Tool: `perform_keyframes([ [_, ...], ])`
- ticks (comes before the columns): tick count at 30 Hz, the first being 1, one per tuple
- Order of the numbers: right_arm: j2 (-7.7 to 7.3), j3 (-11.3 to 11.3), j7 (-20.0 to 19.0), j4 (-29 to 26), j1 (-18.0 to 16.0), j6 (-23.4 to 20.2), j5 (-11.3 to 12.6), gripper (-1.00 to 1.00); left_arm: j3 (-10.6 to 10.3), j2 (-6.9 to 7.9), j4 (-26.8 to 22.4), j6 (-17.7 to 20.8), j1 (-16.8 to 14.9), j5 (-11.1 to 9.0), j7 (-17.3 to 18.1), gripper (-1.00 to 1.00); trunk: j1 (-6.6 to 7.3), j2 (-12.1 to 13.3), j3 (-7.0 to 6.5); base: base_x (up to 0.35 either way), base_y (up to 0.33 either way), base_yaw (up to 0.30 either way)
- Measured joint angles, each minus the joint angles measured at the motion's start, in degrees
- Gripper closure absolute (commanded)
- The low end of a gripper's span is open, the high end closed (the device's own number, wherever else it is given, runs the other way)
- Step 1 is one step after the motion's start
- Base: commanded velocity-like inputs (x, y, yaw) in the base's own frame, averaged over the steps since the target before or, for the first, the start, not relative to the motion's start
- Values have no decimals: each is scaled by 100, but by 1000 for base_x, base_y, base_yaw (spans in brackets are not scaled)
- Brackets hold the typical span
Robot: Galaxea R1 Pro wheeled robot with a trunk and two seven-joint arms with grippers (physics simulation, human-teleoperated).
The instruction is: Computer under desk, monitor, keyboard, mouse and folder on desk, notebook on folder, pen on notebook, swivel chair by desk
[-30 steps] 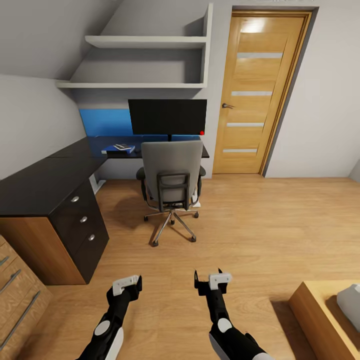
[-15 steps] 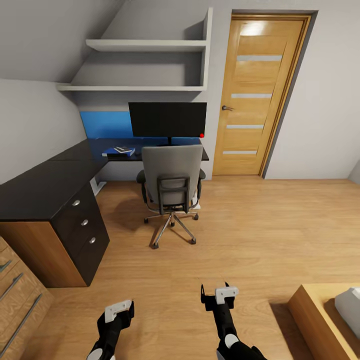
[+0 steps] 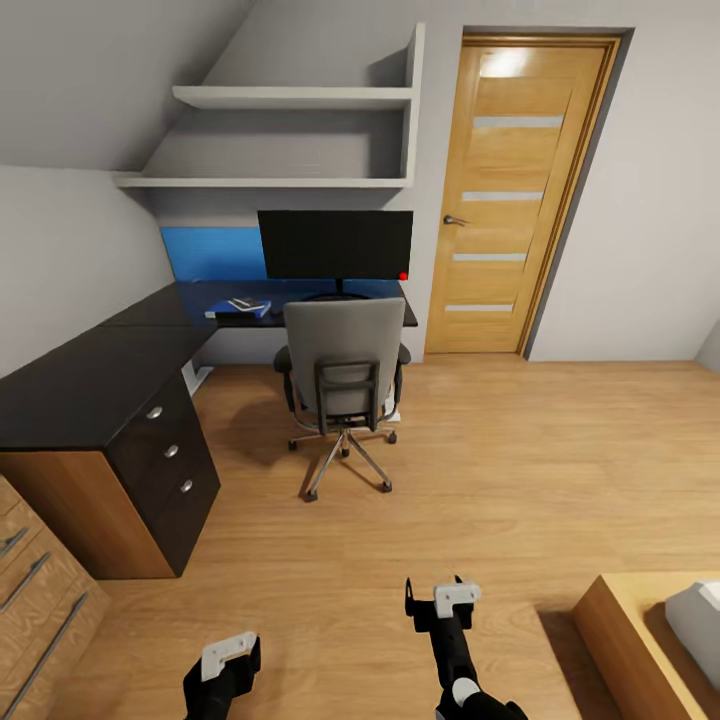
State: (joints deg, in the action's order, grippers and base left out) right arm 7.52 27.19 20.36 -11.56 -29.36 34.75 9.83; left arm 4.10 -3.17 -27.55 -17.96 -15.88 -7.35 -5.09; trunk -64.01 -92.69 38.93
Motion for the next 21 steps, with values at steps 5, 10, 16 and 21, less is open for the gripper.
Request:
perform_keyframes([
  [5,-8,-6,-25,233,0,32,258,-100,-1,12,330,-107,1,-28,1,-100,110,201,-89,0,0,0],
  [10,-18,0,-32,322,0,37,268,-100,11,19,595,-117,0,-63,0,-100,220,401,-180,0,0,0],
  [16,-28,-2,-31,482,1,35,273,-100,79,56,701,-120,0,-155,8,-100,352,642,-287,0,0,0],
  [21,-33,2,-36,899,1,43,281,-100,173,111,989,-121,0,-200,28,-100,461,842,-377,0,0,0],
])
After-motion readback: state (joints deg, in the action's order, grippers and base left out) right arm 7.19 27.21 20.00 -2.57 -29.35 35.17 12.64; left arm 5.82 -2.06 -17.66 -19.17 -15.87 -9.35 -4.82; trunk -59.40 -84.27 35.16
